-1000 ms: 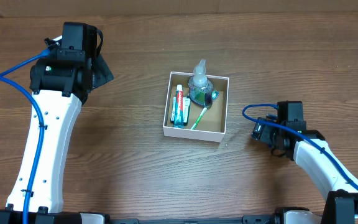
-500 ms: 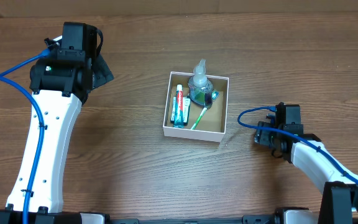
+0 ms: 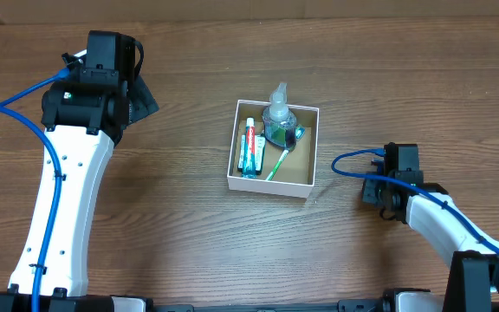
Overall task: Pack container
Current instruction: 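Lower right gripper and grasp the blue razor handle, then carry the razor left and lower it into the box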
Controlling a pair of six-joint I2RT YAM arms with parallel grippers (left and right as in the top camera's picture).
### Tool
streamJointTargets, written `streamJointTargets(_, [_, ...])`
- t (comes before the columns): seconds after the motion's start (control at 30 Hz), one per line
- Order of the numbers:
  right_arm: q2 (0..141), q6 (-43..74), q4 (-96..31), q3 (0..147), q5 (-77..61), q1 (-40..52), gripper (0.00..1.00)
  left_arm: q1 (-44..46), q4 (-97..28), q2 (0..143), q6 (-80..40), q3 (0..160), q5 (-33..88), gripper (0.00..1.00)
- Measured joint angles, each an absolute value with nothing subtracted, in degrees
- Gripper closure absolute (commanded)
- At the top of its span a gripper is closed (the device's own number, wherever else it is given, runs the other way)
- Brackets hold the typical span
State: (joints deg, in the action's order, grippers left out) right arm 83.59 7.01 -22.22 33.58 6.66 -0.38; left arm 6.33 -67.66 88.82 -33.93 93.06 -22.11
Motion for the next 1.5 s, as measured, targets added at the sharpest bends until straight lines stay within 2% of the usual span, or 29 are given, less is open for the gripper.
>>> streamJointTargets(0.13, [83.9, 7.1, -25.3, 34.9, 5.3, -0.4, 0.83, 6.3, -67.7, 88.8, -33.9, 93.1, -22.1, 0.00])
streamJointTargets(0.37, [84.6, 7.3, -29.1, 36.9, 1.7, -0.4, 0.93, 6.3, -67.7, 88.8, -33.9, 93.1, -22.1, 0.00])
streamJointTargets(0.73, [84.8, 7.4, -31.2, 37.9, 0.4, -0.4, 0.96, 6.3, -67.7, 88.8, -33.9, 93.1, -22.1, 0.00])
streamJointTargets(1.27, [78.6, 8.6, -52.8, 59.4, 0.2, 0.5, 0.96, 6.3, -67.7, 88.8, -33.9, 93.1, -22.1, 0.00])
streamJointTargets(1.5, [76.3, 9.5, -61.6, 67.0, 0.0, 7.7, 0.95, 6.3, -67.7, 88.8, -33.9, 93.1, -22.1, 0.00])
